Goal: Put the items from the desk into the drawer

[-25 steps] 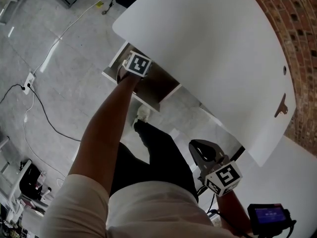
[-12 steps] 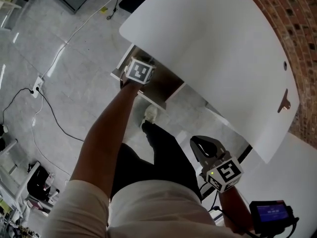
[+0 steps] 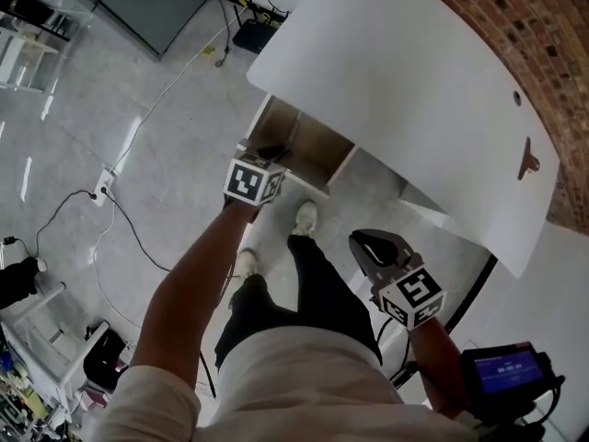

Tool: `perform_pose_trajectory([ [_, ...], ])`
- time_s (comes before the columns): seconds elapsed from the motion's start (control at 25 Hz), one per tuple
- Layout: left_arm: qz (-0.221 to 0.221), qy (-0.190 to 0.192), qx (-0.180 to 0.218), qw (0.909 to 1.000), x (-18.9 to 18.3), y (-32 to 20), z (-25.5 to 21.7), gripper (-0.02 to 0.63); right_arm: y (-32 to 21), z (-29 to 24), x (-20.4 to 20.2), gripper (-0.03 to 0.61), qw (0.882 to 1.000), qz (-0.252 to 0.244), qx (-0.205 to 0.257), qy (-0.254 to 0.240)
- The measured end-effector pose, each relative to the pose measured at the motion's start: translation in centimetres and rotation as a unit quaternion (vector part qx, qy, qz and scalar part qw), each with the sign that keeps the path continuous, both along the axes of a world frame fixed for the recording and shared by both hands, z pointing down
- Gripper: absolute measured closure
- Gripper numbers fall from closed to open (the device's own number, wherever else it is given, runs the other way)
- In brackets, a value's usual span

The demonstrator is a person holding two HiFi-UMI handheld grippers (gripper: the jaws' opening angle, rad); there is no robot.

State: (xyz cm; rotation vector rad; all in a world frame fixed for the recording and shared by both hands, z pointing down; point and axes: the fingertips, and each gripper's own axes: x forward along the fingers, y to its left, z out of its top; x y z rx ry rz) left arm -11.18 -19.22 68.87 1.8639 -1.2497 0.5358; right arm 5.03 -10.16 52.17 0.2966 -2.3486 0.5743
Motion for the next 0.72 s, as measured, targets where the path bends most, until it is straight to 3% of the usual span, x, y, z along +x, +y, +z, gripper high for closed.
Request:
perform_pose_trajectory([
  [0.16, 0.019, 0.026, 0.030, 0.9990, -0.4, 6.0, -7.1, 0.568, 4.0, -3.3, -1.8, 0.554, 0.999, 0.025, 0.026, -0.014],
  [0.36, 0.040, 0.045, 0.057, 0.9966, 0.7, 9.2, -12.3, 0.600, 4.6, -3.6, -2.2, 0.554, 0.998, 0.036, 0.042, -0.033],
  [0.56, 0.080, 0.049, 0.098, 0.9908, 0.9, 17.9, -20.2, 0.606, 10.5, -8.0, -3.6, 0.554, 0.995, 0.052, 0.077, -0.045],
  [0.72, 0.090, 0.077, 0.110, 0.9869, 1.8, 22.9, -24.2, 0.606, 12.5, -9.8, -4.0, 0.554, 0.992, 0.062, 0.099, -0.057],
])
